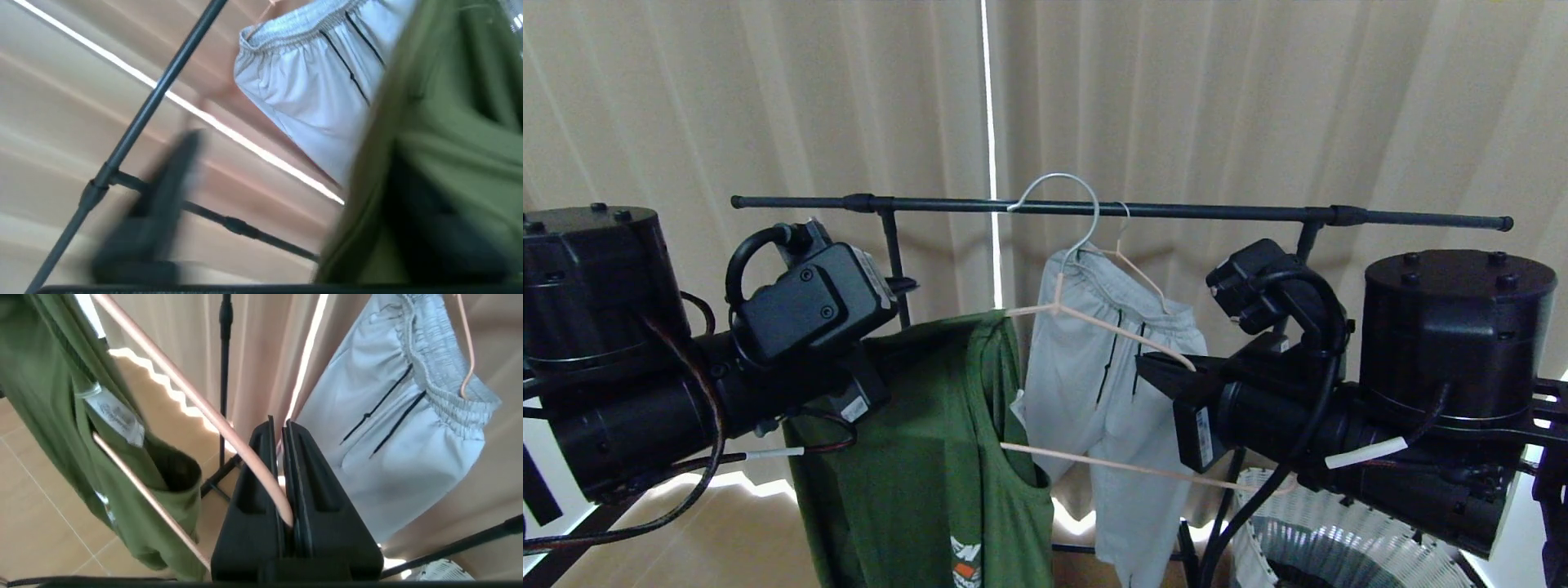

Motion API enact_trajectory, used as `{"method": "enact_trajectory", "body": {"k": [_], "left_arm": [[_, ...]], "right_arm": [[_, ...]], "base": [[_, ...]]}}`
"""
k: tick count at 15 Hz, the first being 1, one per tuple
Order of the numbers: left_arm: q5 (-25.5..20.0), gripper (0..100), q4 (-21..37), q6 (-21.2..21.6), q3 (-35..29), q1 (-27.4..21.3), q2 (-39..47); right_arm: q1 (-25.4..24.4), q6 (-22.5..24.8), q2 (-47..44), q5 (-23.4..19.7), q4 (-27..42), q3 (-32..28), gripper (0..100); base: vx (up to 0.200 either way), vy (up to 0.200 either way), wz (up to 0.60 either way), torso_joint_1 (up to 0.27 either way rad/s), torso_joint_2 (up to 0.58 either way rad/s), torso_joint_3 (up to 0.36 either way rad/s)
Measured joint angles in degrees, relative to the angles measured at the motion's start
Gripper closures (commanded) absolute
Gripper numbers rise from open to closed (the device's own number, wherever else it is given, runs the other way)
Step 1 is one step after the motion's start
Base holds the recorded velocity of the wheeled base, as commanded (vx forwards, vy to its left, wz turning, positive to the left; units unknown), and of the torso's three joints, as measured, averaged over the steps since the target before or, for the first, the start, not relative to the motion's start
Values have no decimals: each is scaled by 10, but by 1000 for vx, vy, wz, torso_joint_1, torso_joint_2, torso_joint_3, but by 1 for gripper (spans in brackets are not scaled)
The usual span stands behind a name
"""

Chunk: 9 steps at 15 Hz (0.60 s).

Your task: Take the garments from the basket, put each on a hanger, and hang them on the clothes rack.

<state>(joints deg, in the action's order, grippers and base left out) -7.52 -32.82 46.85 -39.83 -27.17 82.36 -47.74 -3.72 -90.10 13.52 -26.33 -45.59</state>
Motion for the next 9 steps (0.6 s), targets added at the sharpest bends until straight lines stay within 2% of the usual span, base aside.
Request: {"method": "enact_trajectory", "body": {"k": [8, 9], "left_arm": [[0, 100, 0, 0, 6, 1, 0], [0, 100, -3, 0, 9, 1, -1]], "right_arm": [[0, 2, 0, -1, 2, 1, 100], [0, 3, 0, -1, 4, 1, 0]], "base": [[0, 0, 0, 0, 0, 0], [0, 0, 0, 0, 0, 0]]}}
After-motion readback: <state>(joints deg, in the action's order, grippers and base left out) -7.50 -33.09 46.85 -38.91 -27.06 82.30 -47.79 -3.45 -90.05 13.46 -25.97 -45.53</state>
